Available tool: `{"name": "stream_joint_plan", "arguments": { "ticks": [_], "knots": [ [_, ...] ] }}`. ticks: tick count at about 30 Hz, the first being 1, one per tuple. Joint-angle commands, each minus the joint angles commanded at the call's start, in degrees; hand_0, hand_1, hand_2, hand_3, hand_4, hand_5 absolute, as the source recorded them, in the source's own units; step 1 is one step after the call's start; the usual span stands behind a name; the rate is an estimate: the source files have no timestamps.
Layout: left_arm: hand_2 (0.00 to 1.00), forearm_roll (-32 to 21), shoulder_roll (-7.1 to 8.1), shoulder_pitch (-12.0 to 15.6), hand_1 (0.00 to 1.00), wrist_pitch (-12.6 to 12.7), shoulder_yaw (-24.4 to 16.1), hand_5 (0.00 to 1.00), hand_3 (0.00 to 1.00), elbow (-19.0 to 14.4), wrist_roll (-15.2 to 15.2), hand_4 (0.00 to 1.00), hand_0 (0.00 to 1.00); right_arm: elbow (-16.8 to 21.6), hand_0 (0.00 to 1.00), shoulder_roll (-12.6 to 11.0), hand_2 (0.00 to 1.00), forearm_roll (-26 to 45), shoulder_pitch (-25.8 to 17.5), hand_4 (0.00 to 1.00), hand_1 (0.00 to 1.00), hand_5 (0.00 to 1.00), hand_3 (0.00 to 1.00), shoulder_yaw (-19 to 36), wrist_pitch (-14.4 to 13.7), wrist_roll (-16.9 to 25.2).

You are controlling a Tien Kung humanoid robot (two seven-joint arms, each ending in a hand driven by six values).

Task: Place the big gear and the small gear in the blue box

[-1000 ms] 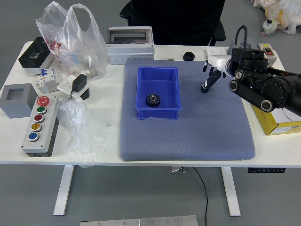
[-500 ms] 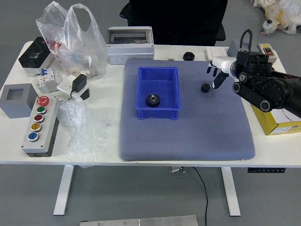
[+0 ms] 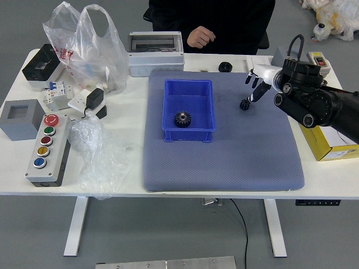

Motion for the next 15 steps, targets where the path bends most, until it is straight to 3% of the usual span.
{"name": "stream_joint_plan", "arguments": {
  "ticks": [15],
  "knots": [
    [0.884, 0.2, -0.2, -0.7, 0.889, 0.0, 0.2, 0.356, 0.868, -0.1, 0.0, 0.672, 0.898, -5.8, 0.682, 2.4, 0.699, 6.9, 0.0, 0.737, 0.615, 0.025, 0.732, -2.6, -3.3, 1.8]
  ]
}}
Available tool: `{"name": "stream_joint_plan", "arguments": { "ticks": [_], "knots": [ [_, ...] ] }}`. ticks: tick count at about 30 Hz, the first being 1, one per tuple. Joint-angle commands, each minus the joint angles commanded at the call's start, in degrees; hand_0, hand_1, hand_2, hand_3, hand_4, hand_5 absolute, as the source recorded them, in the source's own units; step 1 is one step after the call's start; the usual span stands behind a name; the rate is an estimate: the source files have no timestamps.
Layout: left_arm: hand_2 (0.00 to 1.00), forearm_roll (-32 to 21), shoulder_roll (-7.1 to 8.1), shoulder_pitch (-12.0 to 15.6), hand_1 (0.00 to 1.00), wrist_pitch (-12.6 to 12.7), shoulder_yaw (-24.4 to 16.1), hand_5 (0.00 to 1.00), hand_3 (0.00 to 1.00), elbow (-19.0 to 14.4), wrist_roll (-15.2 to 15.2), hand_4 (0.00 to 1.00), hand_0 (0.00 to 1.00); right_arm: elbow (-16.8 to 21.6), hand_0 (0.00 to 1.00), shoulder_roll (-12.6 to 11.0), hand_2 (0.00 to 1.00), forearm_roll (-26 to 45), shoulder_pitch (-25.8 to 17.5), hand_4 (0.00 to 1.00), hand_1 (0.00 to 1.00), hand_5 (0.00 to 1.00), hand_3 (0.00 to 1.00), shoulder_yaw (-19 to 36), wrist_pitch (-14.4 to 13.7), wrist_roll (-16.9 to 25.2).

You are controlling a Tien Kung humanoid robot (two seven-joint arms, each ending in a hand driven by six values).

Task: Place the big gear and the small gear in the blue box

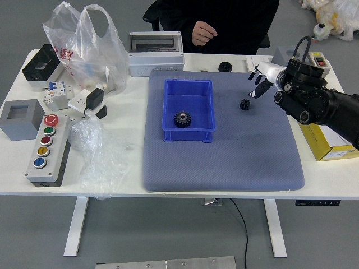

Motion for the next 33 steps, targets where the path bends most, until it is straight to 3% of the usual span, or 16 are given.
{"name": "stream_joint_plan", "arguments": {
  "ticks": [20, 33],
  "knots": [
    [0.885, 0.2, -0.54, -1.3, 0.889, 0.0, 0.6, 0.356, 0.868, 0.0, 0.0, 0.672, 0.898, -0.8, 0.68, 2.0, 0.69, 4.7, -1.5, 0.704, 0.604, 0.002, 0.699, -0.2, -3.0, 1.7],
    [0.884, 0.4, -0.32, -1.4, 0.889, -0.1, 0.4, 0.357, 0.868, 0.0, 0.0, 0.672, 0.898, 4.0, 0.662, 0.3, 0.668, 1.3, -2.5, 0.7, 0.577, 0.002, 0.67, 2.0, 0.5, 0.2]
  ]
}}
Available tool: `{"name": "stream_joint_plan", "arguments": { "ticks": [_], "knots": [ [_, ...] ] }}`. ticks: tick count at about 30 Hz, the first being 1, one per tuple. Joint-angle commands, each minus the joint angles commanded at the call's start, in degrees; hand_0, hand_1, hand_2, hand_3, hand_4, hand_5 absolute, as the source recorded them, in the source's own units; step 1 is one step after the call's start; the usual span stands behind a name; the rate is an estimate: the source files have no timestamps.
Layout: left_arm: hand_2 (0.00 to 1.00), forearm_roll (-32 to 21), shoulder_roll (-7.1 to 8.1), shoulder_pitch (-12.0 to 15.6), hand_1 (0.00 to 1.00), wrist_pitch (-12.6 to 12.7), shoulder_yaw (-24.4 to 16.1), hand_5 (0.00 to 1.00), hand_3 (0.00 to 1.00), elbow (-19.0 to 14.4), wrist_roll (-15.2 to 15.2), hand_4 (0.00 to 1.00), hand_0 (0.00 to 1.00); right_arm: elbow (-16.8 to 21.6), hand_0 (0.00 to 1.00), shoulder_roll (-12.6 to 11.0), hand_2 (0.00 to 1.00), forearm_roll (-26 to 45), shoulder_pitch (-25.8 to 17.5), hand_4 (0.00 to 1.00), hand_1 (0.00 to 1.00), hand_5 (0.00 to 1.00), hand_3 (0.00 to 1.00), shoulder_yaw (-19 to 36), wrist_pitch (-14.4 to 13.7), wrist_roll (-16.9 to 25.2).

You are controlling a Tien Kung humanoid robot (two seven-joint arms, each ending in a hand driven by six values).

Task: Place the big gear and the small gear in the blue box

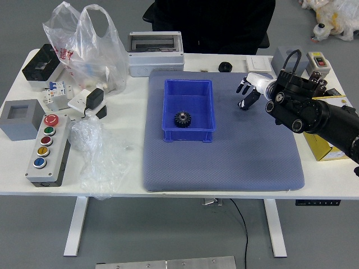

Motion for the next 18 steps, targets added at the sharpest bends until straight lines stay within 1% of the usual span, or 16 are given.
{"name": "stream_joint_plan", "arguments": {
  "ticks": [6, 18],
  "knots": [
    [0.885, -0.3, 0.16, 0.0, 0.889, 0.0, 0.4, 0.356, 0.868, 0.0, 0.0, 0.672, 0.898, 0.5, 0.663, -0.7, 0.672, -0.5, 0.9, 0.701, 0.579, 0.002, 0.668, 0.5, 1.0, -0.4],
    [0.885, -0.2, 0.52, -0.2, 0.889, 0.0, 0.8, 0.356, 0.868, 0.0, 0.0, 0.672, 0.898, -0.9, 0.669, -0.8, 0.678, -0.2, 2.3, 0.699, 0.585, 0.002, 0.674, -1.4, 0.9, -0.5]
  ]
}}
